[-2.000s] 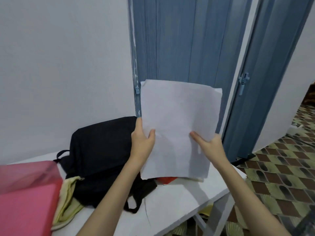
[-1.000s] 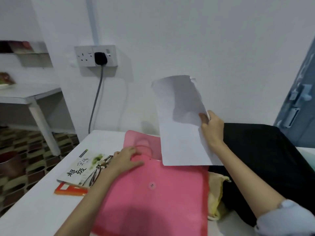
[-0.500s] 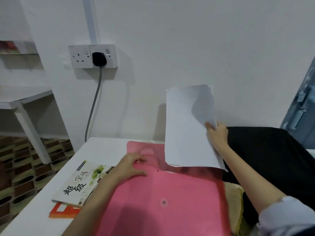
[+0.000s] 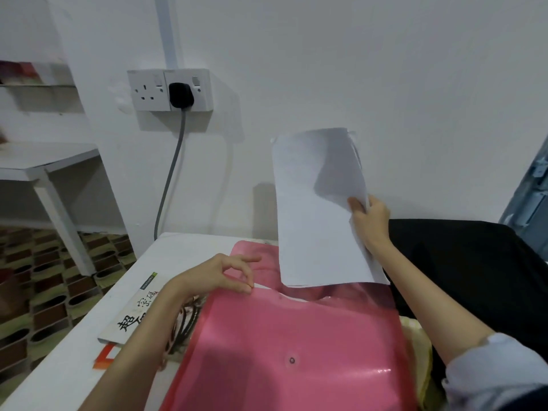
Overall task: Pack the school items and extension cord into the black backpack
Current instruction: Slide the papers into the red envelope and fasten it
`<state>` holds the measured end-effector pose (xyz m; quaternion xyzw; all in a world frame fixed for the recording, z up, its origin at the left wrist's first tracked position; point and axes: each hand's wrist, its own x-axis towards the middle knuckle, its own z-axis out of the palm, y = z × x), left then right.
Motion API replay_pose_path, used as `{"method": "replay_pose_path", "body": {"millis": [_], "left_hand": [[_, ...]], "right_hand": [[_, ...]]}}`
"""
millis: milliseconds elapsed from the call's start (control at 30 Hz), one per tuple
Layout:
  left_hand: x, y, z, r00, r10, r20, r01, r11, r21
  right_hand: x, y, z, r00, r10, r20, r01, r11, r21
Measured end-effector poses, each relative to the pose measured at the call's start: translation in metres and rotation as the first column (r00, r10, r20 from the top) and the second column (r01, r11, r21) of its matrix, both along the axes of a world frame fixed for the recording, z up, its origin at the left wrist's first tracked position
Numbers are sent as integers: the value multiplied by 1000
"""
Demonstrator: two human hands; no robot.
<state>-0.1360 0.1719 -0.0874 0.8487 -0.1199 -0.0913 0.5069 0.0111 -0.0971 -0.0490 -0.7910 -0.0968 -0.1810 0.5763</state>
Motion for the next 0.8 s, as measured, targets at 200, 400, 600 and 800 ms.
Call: {"method": "replay_pose_path", "body": {"millis": [200, 400, 600, 800], "left_hand": [[-4, -4, -7, 1000, 0, 13, 1, 996, -91], [-6, -8, -9, 999, 16, 48, -10, 991, -137], [-7, -11, -12, 978, 188, 90, -177, 976, -124], [-2, -12, -34, 897, 377, 230, -362, 926, -105]], "right_hand": [[-2, 4, -17, 985, 85, -153, -84, 996, 12], [-22, 13, -27, 960, 211, -182, -227, 971, -70], [-32, 1, -34, 904, 342, -256, -417, 834, -360], [-27, -27, -27, 851, 333, -407, -504, 737, -451]]}}
